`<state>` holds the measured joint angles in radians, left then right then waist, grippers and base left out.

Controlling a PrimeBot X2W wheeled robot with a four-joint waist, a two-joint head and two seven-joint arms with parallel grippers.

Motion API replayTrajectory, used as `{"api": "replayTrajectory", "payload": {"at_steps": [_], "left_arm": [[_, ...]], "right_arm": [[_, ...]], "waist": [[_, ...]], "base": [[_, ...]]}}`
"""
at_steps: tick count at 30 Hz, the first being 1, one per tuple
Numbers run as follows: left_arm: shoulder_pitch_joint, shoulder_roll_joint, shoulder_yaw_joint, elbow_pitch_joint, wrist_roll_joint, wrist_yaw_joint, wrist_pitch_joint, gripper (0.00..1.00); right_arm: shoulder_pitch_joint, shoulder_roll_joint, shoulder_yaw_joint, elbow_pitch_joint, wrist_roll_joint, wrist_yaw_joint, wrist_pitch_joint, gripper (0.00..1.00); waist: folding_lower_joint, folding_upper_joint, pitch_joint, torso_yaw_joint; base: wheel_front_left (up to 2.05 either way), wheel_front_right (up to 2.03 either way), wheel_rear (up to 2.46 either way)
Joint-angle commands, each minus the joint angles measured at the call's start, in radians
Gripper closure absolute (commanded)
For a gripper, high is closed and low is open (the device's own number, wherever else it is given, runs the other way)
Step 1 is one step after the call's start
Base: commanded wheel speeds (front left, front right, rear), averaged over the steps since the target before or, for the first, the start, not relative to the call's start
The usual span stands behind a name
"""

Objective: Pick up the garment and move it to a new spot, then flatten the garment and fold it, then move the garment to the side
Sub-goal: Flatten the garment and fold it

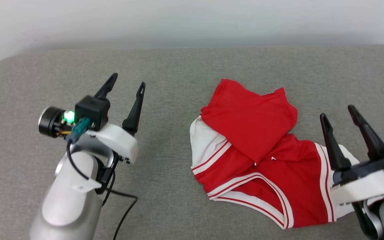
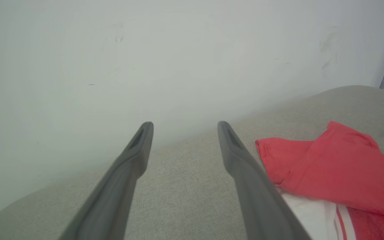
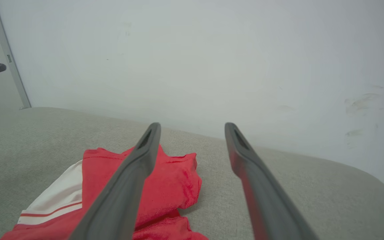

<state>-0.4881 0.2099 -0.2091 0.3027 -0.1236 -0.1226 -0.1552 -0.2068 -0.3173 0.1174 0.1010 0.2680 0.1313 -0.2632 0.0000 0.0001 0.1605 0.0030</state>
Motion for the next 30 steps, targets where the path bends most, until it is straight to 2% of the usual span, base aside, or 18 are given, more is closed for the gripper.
{"api": "replayTrajectory", "payload": {"at_steps": [1, 3, 8, 14, 18, 23, 30], "left_arm": [[-0.014, 0.007, -0.008, 0.007, -0.010, -0.002, 0.012, 0.00], [-0.087, 0.038, -0.064, 0.035, -0.067, -0.006, 0.112, 0.00], [-0.204, 0.121, -0.224, 0.055, -0.228, -0.006, 0.337, 0.00], [-0.341, 0.197, -0.409, 0.058, -0.403, -0.007, 0.591, 0.00], [-0.423, 0.225, -0.530, 0.067, -0.502, -0.007, 0.737, 0.00], [-0.499, 0.248, -0.654, 0.090, -0.574, -0.007, 0.818, 0.00], [-0.564, 0.272, -0.812, 0.148, -0.623, -0.007, 0.837, 0.00]], "right_arm": [[0.020, 0.009, -0.011, -0.018, -0.008, -0.001, -0.002, 0.00], [0.095, 0.057, -0.045, -0.085, -0.046, -0.001, 0.011, 0.00], [0.174, 0.111, -0.079, -0.157, -0.073, -0.001, 0.037, 0.00], [0.190, 0.130, -0.084, -0.190, -0.084, -0.001, 0.050, 0.00], [0.168, 0.129, -0.077, -0.193, -0.089, -0.001, 0.050, 0.00], [0.143, 0.123, -0.064, -0.184, -0.092, -0.001, 0.048, 0.00], [0.107, 0.120, -0.049, -0.161, -0.086, -0.001, 0.037, 0.00]], "waist": [[0.0000, -0.0001, 0.001, -0.009], [0.0000, -0.0001, 0.005, -0.027], [0.0000, -0.0001, 0.017, -0.056], [0.0000, -0.0001, 0.046, -0.088], [0.0000, -0.0001, 0.070, -0.109], [0.0000, -0.0001, 0.108, -0.136], [0.0000, -0.0001, 0.165, -0.177]], "base": [[0.00, 0.00, 0.00], [0.00, 0.00, 0.00], [0.00, 0.00, 0.00], [0.00, 0.00, 0.00], [0.00, 0.00, 0.00], [0.00, 0.00, 0.00], [0.00, 0.00, 0.00]]}}
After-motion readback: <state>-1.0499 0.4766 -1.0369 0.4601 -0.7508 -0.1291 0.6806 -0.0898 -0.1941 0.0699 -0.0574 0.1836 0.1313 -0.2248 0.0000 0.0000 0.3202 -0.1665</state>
